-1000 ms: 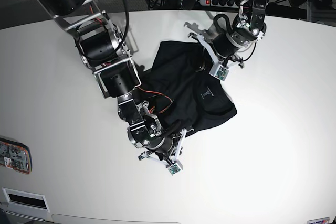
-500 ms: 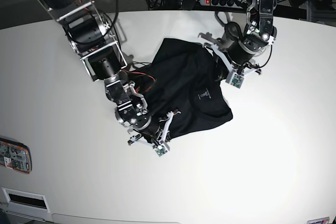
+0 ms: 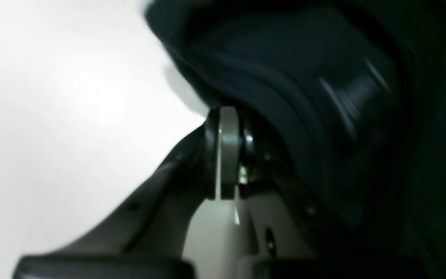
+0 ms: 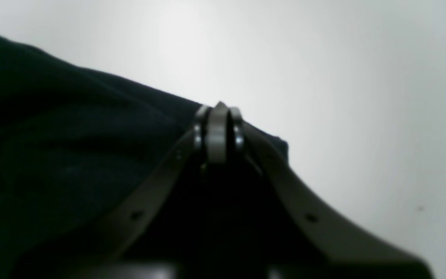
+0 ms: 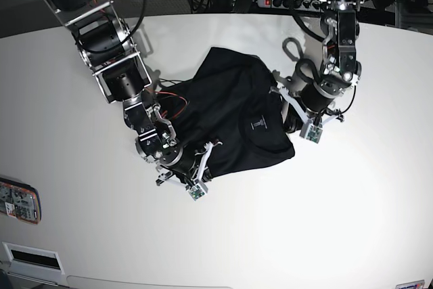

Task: Fold the T-shirt properly
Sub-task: 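Grasp opposite edges of the folded bundle with both grippers, then pull and square the bundle edges with both grippers, then release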

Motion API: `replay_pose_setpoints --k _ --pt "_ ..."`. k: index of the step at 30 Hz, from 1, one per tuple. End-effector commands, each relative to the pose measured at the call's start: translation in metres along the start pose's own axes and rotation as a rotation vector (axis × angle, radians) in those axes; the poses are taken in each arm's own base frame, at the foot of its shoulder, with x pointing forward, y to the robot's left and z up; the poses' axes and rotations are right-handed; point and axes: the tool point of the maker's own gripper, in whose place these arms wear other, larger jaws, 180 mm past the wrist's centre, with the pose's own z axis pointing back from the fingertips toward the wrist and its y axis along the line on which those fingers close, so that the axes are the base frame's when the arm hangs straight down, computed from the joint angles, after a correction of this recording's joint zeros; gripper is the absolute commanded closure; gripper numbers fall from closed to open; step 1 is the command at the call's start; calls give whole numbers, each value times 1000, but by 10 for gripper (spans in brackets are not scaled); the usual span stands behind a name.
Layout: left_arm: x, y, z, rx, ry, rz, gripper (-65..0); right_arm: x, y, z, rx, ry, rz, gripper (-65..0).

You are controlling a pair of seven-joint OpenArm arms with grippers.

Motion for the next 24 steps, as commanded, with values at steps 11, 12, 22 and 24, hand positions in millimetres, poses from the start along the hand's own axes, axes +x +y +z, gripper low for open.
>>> replay_pose_setpoints --k 11,12,22,24 --pt "41 -9 -59 -90 -17 -33 0 -53 -45 23 -104 236 79 0" --pt "42 -14 -66 -108 -5 -43 0 -54 -57 29 -125 239 90 0" --pt "77 -42 -119 -210 -3 -115 0 -72 -55 64 -143 304 154 0" --pt "83 -48 -129 -224 -12 -101 0 -83 -45 70 -130 321 158 0"
